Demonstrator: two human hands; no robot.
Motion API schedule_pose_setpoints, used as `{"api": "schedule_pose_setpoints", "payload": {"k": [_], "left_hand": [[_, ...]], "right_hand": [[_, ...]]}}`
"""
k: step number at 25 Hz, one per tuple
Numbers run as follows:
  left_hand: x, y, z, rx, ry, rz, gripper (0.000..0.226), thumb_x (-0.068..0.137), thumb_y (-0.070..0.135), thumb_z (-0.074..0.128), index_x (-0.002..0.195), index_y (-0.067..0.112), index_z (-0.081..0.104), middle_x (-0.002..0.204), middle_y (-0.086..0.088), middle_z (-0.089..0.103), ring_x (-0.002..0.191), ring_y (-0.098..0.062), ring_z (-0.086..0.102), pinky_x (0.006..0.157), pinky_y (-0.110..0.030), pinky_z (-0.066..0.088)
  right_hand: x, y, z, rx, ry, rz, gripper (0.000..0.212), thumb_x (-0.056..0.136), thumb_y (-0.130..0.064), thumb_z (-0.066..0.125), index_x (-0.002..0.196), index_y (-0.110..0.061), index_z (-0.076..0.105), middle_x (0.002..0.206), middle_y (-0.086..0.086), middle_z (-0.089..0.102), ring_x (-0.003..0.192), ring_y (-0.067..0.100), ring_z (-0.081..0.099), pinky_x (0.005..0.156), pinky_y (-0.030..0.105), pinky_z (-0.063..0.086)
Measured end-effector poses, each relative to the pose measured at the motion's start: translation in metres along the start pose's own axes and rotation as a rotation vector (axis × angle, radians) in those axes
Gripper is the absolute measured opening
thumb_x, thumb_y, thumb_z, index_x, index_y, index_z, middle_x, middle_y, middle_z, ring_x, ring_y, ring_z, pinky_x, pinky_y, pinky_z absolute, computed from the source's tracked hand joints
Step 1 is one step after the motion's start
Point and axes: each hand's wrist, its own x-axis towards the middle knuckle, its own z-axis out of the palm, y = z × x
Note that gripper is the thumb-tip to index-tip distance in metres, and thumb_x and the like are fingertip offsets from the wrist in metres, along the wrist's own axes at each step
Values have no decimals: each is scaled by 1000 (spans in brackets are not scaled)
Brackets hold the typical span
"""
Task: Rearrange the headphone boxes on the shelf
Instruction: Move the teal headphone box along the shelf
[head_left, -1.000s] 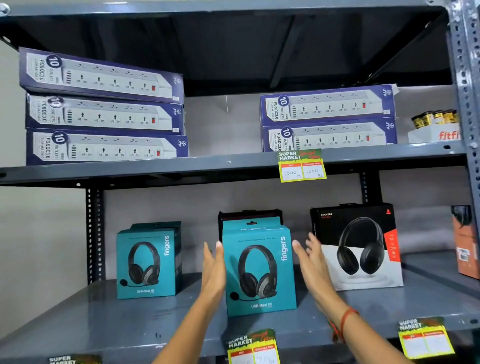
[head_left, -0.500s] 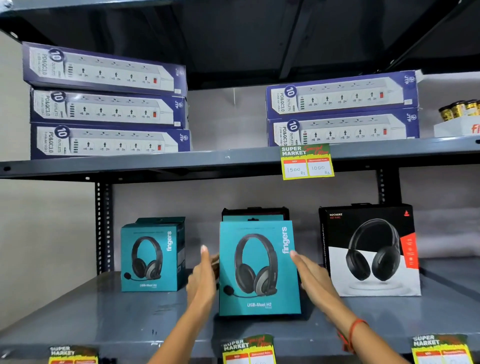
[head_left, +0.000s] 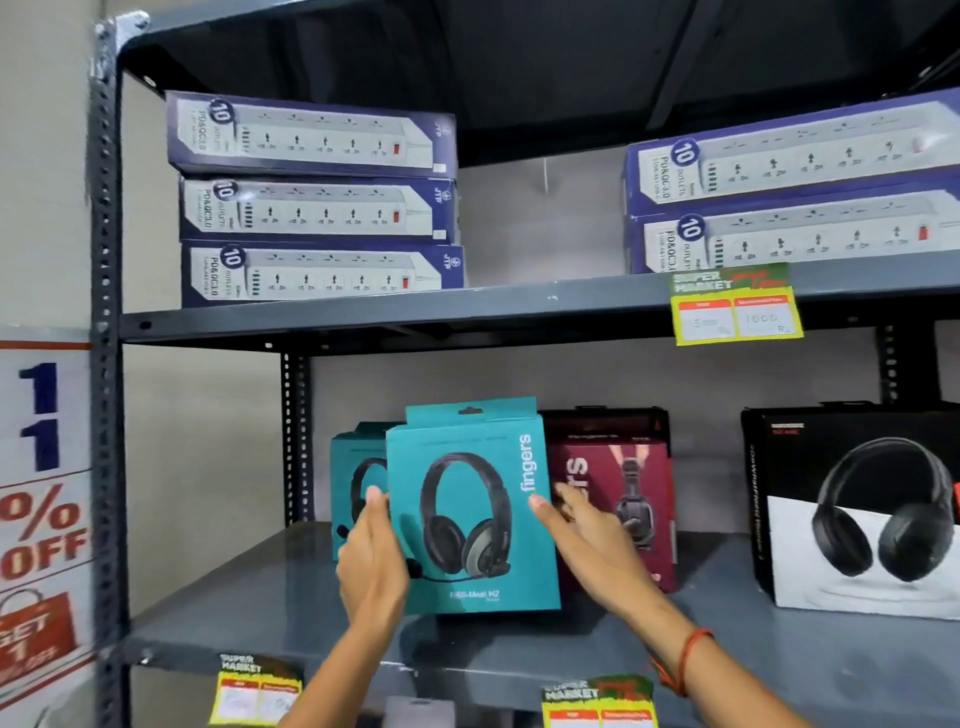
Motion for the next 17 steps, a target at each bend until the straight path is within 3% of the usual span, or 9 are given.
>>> {"api": "schedule_pose_setpoints", "payload": {"k": [2,4,5,8,11,17], "left_hand": [[23,-8,-20,-47,-2,-29,70,99,63,17,120,22,70,127,-14,67,116,-37,58,106,-53,41],[50,-17,-39,-72,-16,-64,63,102,59,20,114,21,69,125,-14,64,113,-34,56,102,-47,40],[64,-24,-45,-66,-34,-91,68,99,64,20,122,21,68,131,-15,63,119,-36,56,105,-49,40],[110,-57,-51,-64,-111,-185,98,76,90,15,140,31,58,146,-14,57,134,-39,51,115,-58,36],[140,-81,-50,-61,-171,-210,112,63,101,14,148,38,48,155,-6,49,143,-35,43,119,-57,29],[143,-74,-53,-185,-214,-199,68,99,63,23,154,27,40,159,-13,41,147,-36,36,120,-52,25]], "right_hand": [[15,-7,39,13,-83,0,73,81,-78,43,133,-27,50,127,-12,67,105,10,68,90,27,55],[29,-18,75,24,-152,27,76,85,-75,42,143,-26,42,136,-11,61,122,17,62,102,31,47],[35,-21,89,32,-176,43,72,89,-71,43,146,-27,39,138,-14,57,126,18,59,104,29,44],[52,-23,128,97,-209,103,67,88,-70,47,142,-32,42,136,-10,64,120,13,63,104,34,48],[61,-17,154,160,-197,129,77,77,-78,50,142,-38,41,135,-14,63,117,9,64,104,36,49],[71,-14,176,129,-140,141,84,77,-78,49,150,-42,28,147,-13,51,131,13,52,113,41,40]]}}
